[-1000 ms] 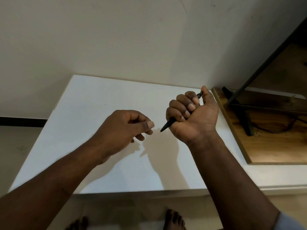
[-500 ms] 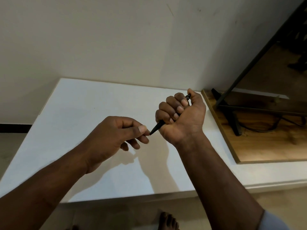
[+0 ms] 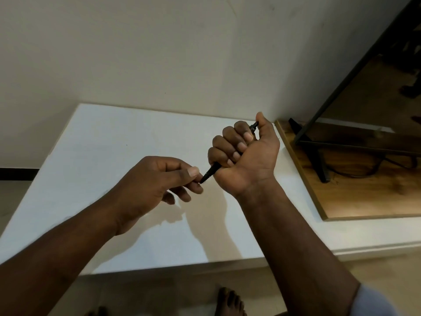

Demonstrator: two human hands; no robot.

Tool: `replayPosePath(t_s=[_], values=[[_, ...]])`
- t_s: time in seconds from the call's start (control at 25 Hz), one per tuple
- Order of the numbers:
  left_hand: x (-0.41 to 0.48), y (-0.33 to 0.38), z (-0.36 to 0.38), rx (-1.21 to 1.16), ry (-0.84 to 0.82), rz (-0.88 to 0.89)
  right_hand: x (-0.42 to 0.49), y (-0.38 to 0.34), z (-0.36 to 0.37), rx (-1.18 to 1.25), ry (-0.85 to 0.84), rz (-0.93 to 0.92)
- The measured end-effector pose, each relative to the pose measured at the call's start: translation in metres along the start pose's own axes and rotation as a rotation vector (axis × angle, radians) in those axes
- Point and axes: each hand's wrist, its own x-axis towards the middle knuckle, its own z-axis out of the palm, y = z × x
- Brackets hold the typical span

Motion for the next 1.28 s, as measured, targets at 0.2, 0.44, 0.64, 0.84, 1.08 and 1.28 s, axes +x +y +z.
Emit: replayPosePath(t_s=[0.2, 0.44, 0.64, 0.84, 1.08, 1.28], values=[[-0.0003, 0.0002, -0.0005, 0.039, 0.017, -0.009, -0.0004, 0.0, 0.0021, -0.026, 0.008, -0.011], [0.0007, 0.0006, -0.0024, 0.05, 0.036, -0.019, -0.0015, 0.0003, 0.0052, -0.039, 0.02, -0.033], [0.0003, 0.0028, -0.0034, 0.06, 0.038, -0.007, -0.002, -0.002, 0.0039, -0.001, 0.011, -0.035], [0.0001, 0.0024, -0.0033, 0.053, 0.029, -0.005, -0.0018, -0.0037, 0.0041, 0.004, 0.024, -0.053], [0.0002, 0.0018, -0.0026, 0.057, 0.035, 0.0, -0.0025, -0.0045, 0.0047, 0.016, 0.013, -0.061], [0.0001, 0.0019, -0.003, 0.051, 0.028, -0.002, -0.0014, -0.0042, 0.0033, 0.01, 0.024, -0.076]])
